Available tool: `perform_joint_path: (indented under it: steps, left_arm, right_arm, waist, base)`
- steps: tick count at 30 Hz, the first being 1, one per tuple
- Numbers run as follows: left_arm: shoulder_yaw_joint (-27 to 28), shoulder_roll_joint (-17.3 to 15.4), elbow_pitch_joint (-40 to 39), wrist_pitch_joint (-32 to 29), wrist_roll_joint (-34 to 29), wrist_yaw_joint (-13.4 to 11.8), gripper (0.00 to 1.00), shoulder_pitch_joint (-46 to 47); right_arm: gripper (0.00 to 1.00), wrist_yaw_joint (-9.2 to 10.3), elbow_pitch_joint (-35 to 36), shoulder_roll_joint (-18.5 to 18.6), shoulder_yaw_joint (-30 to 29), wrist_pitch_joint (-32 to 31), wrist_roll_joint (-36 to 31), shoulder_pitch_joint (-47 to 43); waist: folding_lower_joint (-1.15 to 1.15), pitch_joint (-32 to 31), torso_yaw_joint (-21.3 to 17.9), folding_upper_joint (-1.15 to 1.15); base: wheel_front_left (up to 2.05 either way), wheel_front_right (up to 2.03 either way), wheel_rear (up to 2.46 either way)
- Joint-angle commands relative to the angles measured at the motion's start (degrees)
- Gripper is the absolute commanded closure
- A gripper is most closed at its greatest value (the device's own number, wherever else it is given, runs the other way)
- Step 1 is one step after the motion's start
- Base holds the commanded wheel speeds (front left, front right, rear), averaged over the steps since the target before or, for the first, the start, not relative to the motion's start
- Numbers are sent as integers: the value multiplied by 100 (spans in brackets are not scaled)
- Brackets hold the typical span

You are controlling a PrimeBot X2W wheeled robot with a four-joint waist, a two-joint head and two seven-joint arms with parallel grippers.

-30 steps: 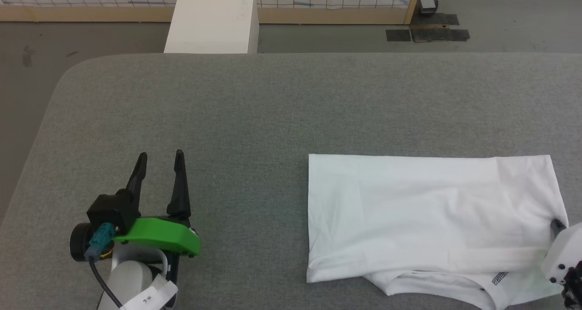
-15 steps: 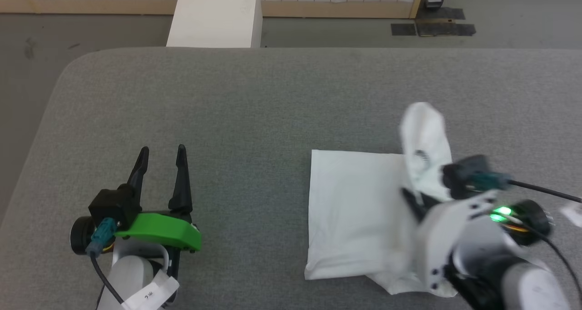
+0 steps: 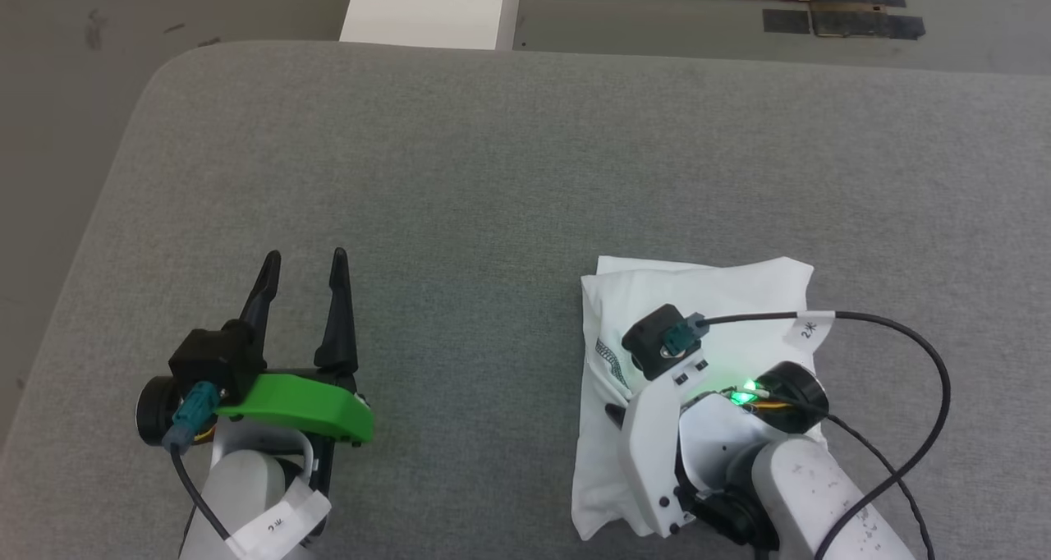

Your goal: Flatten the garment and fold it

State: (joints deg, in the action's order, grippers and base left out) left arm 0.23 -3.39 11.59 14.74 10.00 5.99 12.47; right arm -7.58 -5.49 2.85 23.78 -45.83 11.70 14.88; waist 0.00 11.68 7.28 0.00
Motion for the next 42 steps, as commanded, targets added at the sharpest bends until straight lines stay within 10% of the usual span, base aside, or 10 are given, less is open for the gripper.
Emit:
perform_joint_path:
  steps: [1, 2, 3, 13, 25, 42]
  left_arm:
    - [-2, 27, 12, 26, 18, 27, 0, 96]
    - [3, 29, 15, 26, 16, 27, 0, 89]
    - [9, 30, 18, 26, 15, 26, 0, 80]
    - [69, 38, -2, 26, -27, 31, 0, -29]
    - [122, 45, -31, 26, -5, 25, 0, -289]
    - [56, 49, -46, 26, 23, 33, 0, -374]
  right_arm:
    - [71, 9, -114, 3, 40, 56, 113, 99]
    - [16, 9, -172, 3, 77, 74, 159, 115]
    - [0, 9, -197, 3, 94, 87, 214, 118]
    - [0, 9, 1097, 3, -144, 1348, 963, -105]
    - [0, 9, 1305, 3, -2478, 3411, 1925, -981]
    - [0, 9, -1803, 3, -3281, 1331, 4285, -275]
  waist:
    - [0, 13, 22, 0]
    - [0, 4, 14, 0]
    - [0, -9, 1, 0]
    - [0, -317, -315, 0]
    - [0, -725, -712, 0]
    - [0, -680, -554, 0]
  base:
    - [0, 0, 0]
    - [0, 0, 0]
    - [0, 0, 0]
    - [0, 0, 0]
    - [0, 0, 0]
    - [0, 0, 0]
